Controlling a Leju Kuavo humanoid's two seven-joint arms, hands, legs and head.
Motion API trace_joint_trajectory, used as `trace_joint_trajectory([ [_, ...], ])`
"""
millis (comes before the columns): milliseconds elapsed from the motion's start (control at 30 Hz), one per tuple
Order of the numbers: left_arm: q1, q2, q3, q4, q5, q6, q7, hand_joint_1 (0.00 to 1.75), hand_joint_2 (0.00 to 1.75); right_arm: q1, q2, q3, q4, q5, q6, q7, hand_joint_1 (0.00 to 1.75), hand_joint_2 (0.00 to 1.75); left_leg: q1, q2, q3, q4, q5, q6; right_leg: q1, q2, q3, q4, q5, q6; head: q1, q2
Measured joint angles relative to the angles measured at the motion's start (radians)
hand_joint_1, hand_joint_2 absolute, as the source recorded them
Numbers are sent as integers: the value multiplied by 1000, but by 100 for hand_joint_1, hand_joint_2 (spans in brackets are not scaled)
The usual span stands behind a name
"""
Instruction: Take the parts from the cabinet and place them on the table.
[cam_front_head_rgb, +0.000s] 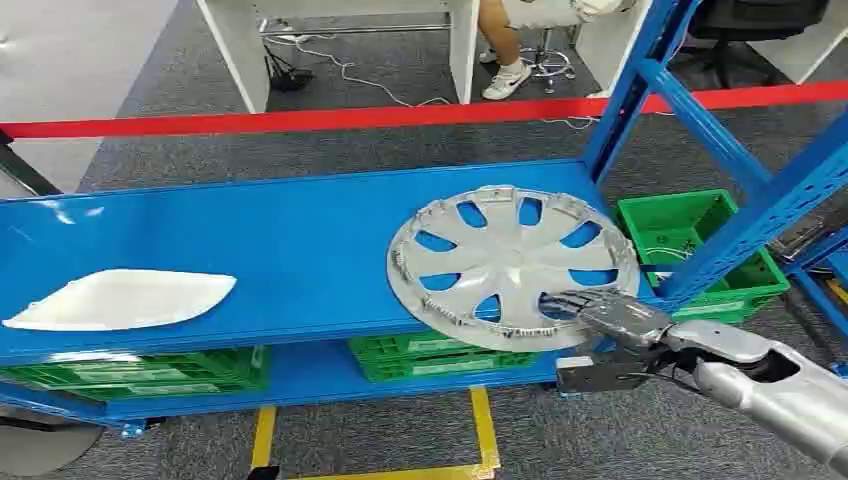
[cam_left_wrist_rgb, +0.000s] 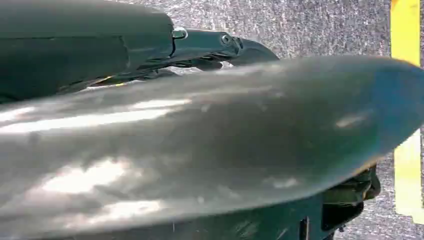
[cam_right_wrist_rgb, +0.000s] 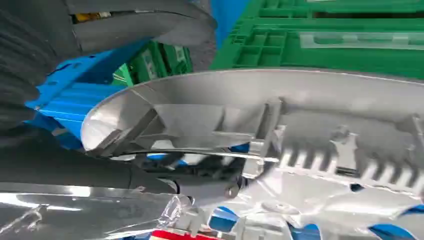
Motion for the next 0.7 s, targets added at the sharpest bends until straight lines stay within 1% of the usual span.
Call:
trace_joint_trajectory([
  [133, 0, 0, 0, 0, 1, 0, 0, 0, 0, 1, 3, -2, 0, 1, -9, -5, 175, 175, 0, 0, 0, 0, 0, 0, 0, 0, 0, 0, 0, 0, 0, 0],
  [267, 1, -1, 0, 0, 3, 0, 0, 0, 0, 18, 5, -8, -8, 21, -50, -7, 175, 175, 0, 0, 0, 0, 0, 0, 0, 0, 0, 0, 0, 0, 0, 0],
  [367, 1, -1, 0, 0, 5, 0, 0, 0, 0, 45, 7, -18, -19, 36, -63, -5, 175, 175, 0, 0, 0, 0, 0, 0, 0, 0, 0, 0, 0, 0, 0, 0],
  [700, 1, -1, 0, 0, 5, 0, 1, 0, 0, 65, 8, -29, -29, 40, -64, -5, 175, 175, 0, 0, 0, 0, 0, 0, 0, 0, 0, 0, 0, 0, 0, 0],
])
